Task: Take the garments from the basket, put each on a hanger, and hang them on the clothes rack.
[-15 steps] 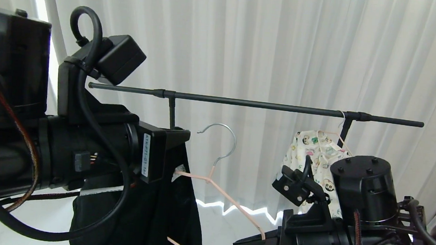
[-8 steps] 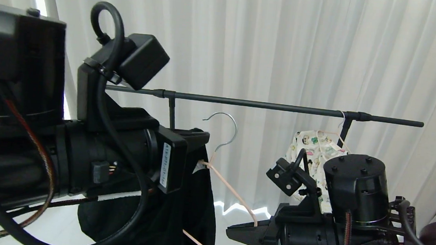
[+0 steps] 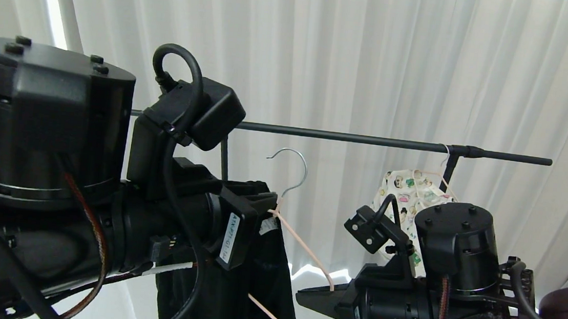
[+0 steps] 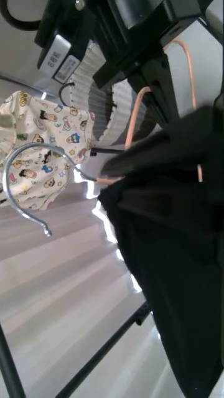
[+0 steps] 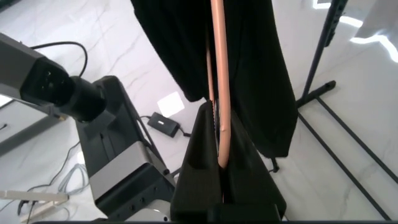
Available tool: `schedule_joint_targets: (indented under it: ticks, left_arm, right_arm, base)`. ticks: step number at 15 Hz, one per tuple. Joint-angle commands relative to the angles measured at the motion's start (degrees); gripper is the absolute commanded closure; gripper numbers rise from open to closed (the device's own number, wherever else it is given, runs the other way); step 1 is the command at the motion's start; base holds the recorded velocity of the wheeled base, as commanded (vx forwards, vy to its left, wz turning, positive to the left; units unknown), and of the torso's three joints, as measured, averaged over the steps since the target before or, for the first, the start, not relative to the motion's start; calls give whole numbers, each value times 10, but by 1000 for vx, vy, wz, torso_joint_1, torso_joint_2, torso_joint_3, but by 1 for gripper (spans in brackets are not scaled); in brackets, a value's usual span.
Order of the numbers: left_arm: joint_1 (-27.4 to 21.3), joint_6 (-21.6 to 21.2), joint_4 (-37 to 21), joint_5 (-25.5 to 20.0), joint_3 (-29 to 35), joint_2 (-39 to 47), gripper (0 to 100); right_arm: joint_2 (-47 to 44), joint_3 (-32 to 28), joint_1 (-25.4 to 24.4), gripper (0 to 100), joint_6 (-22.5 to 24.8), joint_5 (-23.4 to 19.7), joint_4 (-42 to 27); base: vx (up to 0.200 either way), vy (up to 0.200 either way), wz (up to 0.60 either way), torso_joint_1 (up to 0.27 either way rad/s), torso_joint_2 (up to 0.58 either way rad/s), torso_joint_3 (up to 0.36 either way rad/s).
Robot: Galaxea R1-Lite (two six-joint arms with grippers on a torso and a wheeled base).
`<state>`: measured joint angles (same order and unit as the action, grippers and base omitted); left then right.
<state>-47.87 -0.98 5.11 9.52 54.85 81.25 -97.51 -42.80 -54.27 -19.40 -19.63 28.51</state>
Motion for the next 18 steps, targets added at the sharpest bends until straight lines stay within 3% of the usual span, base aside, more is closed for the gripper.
schedule_joint_targets:
  ticks: [1, 7, 10, 13, 15, 17, 18]
  left_arm:
    - [-1, 0, 0, 0, 1, 0, 0]
    - [1, 1, 0, 0, -11, -16, 0]
    - [5, -1, 0, 0, -40, -51, 0]
    - [-5, -3, 17, -4, -25, -76, 0]
    - [-11, -15, 17, -2, -29, -94, 0]
    - [16, -23, 17, -2, -52, -108, 0]
    - [42, -61, 17, -6, -93, -122, 0]
  right_arm:
    - [1, 0, 0, 100, 1, 3, 2]
    - [3, 3, 0, 100, 5, 27, 13]
    - [3, 3, 2, 100, 37, 40, 39]
    - [4, 10, 4, 100, 59, 42, 41]
    - [6, 11, 4, 100, 59, 53, 41]
    - [21, 22, 4, 100, 66, 57, 41]
    - [36, 40, 9, 100, 95, 56, 41]
  base:
    - [0, 0, 0, 0, 0, 0]
    - [0, 0, 0, 0, 0, 0]
    - [0, 0, 0, 0, 0, 0]
    - [0, 0, 0, 0, 0, 0]
    - [0, 0, 0, 0, 0, 0]
    - [0, 0, 0, 0, 0, 0]
    - [0, 0, 0, 0, 0, 0]
